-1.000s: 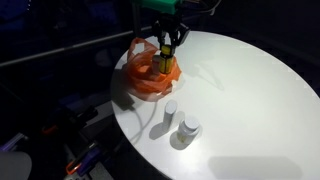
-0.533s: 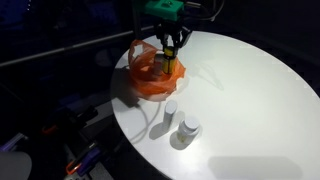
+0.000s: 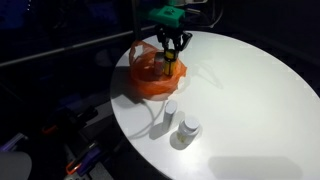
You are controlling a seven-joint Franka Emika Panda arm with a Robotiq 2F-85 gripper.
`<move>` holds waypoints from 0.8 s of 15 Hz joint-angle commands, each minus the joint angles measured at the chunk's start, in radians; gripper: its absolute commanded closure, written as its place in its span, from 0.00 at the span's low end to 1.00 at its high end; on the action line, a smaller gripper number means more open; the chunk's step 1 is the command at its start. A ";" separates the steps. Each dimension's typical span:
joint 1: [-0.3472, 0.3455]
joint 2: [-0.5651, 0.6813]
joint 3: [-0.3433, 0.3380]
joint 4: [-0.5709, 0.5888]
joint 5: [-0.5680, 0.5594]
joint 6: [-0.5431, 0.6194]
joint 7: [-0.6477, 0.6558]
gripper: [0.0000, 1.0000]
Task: Put the brown bottle in the plastic
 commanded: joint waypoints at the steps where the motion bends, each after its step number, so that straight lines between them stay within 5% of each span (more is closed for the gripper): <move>1: 0.004 0.024 0.002 0.041 -0.015 -0.020 -0.009 0.80; 8: 0.013 0.045 0.003 0.054 -0.029 -0.038 -0.003 0.79; 9: 0.014 0.047 0.002 0.055 -0.031 -0.039 -0.002 0.63; 10: 0.013 0.046 0.002 0.055 -0.032 -0.042 -0.003 0.36; 12: 0.012 0.038 0.003 0.054 -0.029 -0.044 -0.007 0.23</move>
